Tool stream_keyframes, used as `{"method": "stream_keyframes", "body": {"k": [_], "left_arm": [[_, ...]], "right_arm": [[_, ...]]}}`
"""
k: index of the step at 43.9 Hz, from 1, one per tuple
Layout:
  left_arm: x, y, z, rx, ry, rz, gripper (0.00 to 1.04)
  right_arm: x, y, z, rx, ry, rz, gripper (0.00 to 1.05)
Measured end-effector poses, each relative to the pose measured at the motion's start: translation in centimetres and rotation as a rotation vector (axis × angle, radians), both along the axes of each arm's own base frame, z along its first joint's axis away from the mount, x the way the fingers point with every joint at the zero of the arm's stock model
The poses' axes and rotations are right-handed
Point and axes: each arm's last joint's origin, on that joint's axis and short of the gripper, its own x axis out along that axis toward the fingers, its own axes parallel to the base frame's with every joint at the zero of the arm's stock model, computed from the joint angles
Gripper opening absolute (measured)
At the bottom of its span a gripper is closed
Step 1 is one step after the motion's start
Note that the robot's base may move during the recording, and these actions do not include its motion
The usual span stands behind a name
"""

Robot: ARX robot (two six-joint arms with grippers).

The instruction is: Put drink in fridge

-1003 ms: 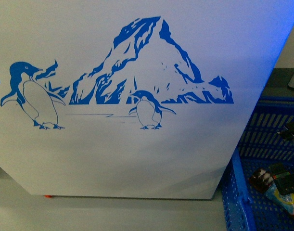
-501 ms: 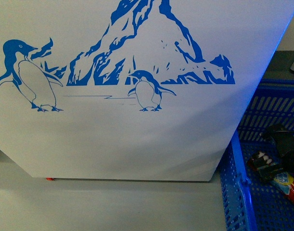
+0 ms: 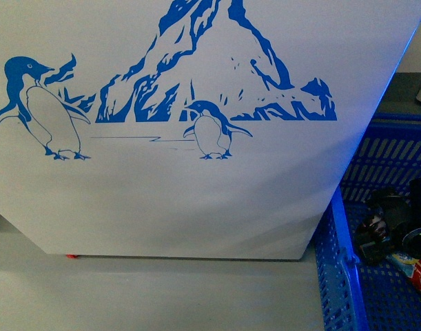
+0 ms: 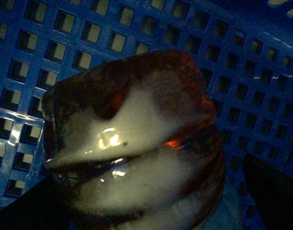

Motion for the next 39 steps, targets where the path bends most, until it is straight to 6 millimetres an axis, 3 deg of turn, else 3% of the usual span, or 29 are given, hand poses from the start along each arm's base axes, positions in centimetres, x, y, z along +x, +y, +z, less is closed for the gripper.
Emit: {"method": "stream_keyframes", "body": {"k": [12, 24, 34, 39], "left_arm": [[0.0, 0.0, 0.0, 0.0, 0.0, 0.0, 0.97], [0.0, 0.0, 0.0, 0.0, 0.0, 0.0, 0.97], [0.0, 0.0, 0.0, 0.0, 0.0, 0.0, 0.97], [0.0, 0.0, 0.0, 0.0, 0.0, 0.0, 0.97]], "right_arm": [[-0.1, -0.3, -0.4, 0.016, 0.008, -0.016, 0.97], [-1.5, -0.2, -0.7, 0.021, 0.043, 0.006, 0.54], [-2.7, -0.2, 0.4, 0.025, 0.05, 0.003, 0.46], [-4.0, 0.1, 2.7, 0.061, 0.034, -0.005, 0.46]]}}
